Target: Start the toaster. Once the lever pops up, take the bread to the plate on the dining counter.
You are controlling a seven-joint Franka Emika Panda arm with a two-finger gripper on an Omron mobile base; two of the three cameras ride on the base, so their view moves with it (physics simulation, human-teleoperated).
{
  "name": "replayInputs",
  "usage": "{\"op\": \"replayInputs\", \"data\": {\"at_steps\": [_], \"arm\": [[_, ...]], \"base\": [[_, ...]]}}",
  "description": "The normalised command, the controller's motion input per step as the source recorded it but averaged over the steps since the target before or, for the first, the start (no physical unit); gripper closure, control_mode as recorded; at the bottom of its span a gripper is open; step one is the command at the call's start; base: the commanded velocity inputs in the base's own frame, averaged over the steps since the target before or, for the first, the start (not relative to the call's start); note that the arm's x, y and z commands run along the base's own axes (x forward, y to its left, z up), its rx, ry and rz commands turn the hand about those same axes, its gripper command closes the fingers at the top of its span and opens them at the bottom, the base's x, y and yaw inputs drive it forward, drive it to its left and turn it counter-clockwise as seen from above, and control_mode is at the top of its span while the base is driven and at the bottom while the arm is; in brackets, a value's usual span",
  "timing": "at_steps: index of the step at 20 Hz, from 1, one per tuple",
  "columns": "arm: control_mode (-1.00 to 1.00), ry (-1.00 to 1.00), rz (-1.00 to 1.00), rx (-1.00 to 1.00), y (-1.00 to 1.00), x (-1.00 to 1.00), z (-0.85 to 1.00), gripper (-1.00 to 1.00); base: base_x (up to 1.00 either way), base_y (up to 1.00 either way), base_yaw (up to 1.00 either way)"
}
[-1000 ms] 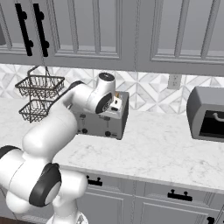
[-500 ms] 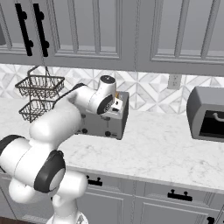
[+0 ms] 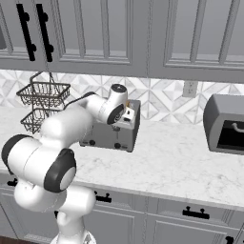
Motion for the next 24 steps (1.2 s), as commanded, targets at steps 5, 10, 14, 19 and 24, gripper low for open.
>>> {"op": "replayInputs", "data": {"at_steps": [5,10,14,19,24], "arm": [[-1.00,-0.02,0.00,0.00,0.00,0.23,-0.16,1.00],[-1.00,-0.02,0.00,0.00,0.00,0.20,-0.17,1.00],[-1.00,-0.08,0.00,-0.04,0.00,0.00,-0.35,1.00],[-1.00,-0.07,0.00,-0.04,0.00,0.00,-0.49,1.00],[-1.00,-0.02,0.00,-0.02,0.00,0.00,-0.80,1.00]], "base": [[0.00,0.00,0.00],[0.00,0.00,0.00],[0.00,0.00,0.00],[0.00,0.00,0.00],[0.00,0.00,0.00]]}}
